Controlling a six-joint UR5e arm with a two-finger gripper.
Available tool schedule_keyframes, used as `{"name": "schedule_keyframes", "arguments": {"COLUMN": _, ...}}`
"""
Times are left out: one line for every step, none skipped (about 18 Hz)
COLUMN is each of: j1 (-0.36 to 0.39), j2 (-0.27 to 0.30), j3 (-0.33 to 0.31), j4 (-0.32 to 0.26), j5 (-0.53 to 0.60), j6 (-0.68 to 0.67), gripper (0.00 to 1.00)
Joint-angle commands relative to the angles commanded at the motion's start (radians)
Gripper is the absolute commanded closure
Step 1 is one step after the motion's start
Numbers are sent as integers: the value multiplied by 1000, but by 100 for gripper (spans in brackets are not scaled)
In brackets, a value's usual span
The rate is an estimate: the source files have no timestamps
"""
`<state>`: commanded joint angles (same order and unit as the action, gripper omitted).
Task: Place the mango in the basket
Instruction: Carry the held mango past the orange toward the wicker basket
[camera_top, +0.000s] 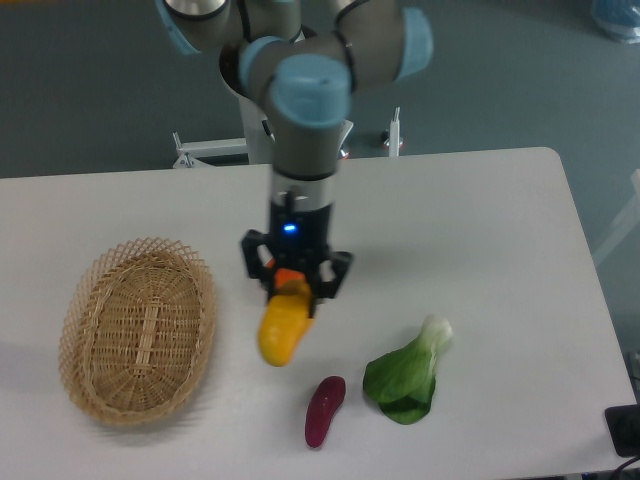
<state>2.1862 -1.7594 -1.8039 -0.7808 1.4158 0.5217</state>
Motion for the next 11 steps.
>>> {"name": "schedule_keyframes", "arguments": {"j1": -29, "j2": -3, "j3": -5, "j4": 0, "j5": 3, "j6": -20, "gripper": 47}}
{"name": "schedule_keyframes", "arguments": {"j1": -55, "j2": -8, "j3": -6, "j4": 0, "j5": 11, "j6": -37, "gripper": 47}}
{"name": "schedule_keyframes", "arguments": {"j1": -80, "j2": -11, "j3": -11, "j4": 0, "j5": 21, "j6": -48, "gripper": 47}}
{"name": "schedule_keyframes", "arguments": {"j1": -100, "j2": -20, "j3": -15, "j4": 0, "j5": 31, "j6": -52, "gripper": 47}}
{"name": "schedule_keyframes", "arguments": {"j1": -117, "j2": -31, "j3": -17, "j4": 0, "j5": 40, "j6": -55, "gripper": 47}}
{"name": "schedule_keyframes", "arguments": {"j1": -134, "j2": -46, "j3": -17, "j4": 0, "j5": 49, "j6": -58, "gripper": 47}}
{"name": "schedule_keyframes", "arguments": {"j1": -152, "j2": -58, "j3": -15, "j4": 2, "j5": 57, "j6": -68, "gripper": 47}}
{"name": "schedule_keyframes", "arguments": {"j1": -160, "j2": -63, "j3": -14, "j4": 2, "j5": 60, "j6": -69, "gripper": 47}}
{"name": "schedule_keyframes", "arguments": {"j1": -167, "j2": -64, "j3": -15, "j4": 2, "j5": 58, "j6": -69, "gripper": 47}}
{"name": "schedule_keyframes", "arguments": {"j1": -181, "j2": -80, "j3": -14, "j4": 2, "j5": 58, "j6": -71, "gripper": 47}}
{"name": "schedule_keyframes", "arguments": {"j1": -190, "j2": -93, "j3": -14, "j4": 2, "j5": 60, "j6": -69, "gripper": 47}}
